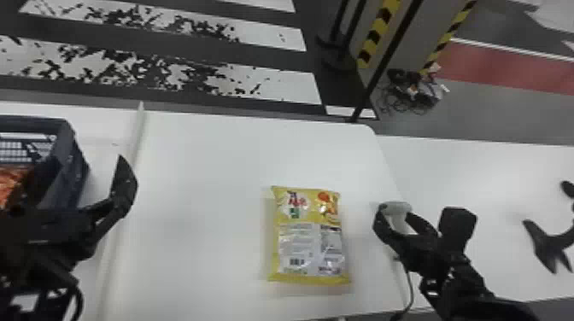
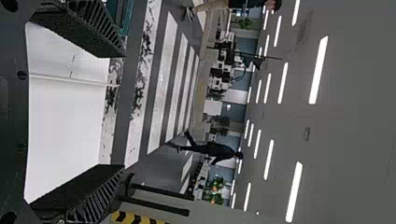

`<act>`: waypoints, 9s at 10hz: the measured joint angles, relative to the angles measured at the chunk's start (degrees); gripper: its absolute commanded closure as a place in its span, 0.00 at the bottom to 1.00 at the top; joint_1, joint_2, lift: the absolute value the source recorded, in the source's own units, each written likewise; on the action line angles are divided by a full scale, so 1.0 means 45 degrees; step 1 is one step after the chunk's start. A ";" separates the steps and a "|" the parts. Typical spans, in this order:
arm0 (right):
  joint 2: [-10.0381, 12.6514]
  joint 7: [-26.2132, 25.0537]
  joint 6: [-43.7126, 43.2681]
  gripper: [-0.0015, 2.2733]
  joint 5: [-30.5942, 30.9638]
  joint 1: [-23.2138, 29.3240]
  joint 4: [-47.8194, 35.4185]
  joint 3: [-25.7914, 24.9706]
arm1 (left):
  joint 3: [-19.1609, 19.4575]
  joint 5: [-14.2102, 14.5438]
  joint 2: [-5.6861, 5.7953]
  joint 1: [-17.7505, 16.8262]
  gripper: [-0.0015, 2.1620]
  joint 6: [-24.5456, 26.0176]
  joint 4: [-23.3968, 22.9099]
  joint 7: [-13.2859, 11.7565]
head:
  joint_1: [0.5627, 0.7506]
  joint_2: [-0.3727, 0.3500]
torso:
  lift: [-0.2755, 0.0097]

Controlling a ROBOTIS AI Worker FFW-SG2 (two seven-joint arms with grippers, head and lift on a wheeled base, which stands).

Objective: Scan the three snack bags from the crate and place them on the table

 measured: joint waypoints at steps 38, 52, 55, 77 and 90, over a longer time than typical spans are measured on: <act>0.1391 -0.0760 0.3376 0.99 -0.2476 0.5925 -0.6075 0.3350 | -0.0797 -0.0393 -0.0097 -0.0069 0.01 -0.0031 0.0317 0.0571 | 0.70 0.45 | 0.75; 0.1351 -0.1144 0.3762 0.99 -0.3783 0.5384 -0.7210 0.1421 | -0.0818 -0.0397 -0.0045 0.0346 0.01 -0.0530 -0.0002 0.0587 | 0.70 0.31 | 0.75; 0.1310 -0.0871 0.5045 0.99 -0.4023 0.3534 -0.6728 -0.0284 | -0.0786 -0.0500 -0.0045 0.0614 0.01 -0.0511 -0.0314 0.0603 | 0.70 0.21 | 0.75; -0.0959 0.2133 0.1613 0.04 -0.2843 -0.0875 0.0648 -0.0904 | -0.1306 -0.1140 -0.0084 0.0129 0.01 0.0142 0.0207 0.0744 | 0.70 0.03 | 0.75; -0.0876 0.6377 0.4747 0.04 -0.3033 -0.2802 0.2950 -0.0190 | -0.1465 -0.1288 -0.0025 0.0330 0.01 0.0234 0.0078 0.0761 | 0.70 0.17 | 0.75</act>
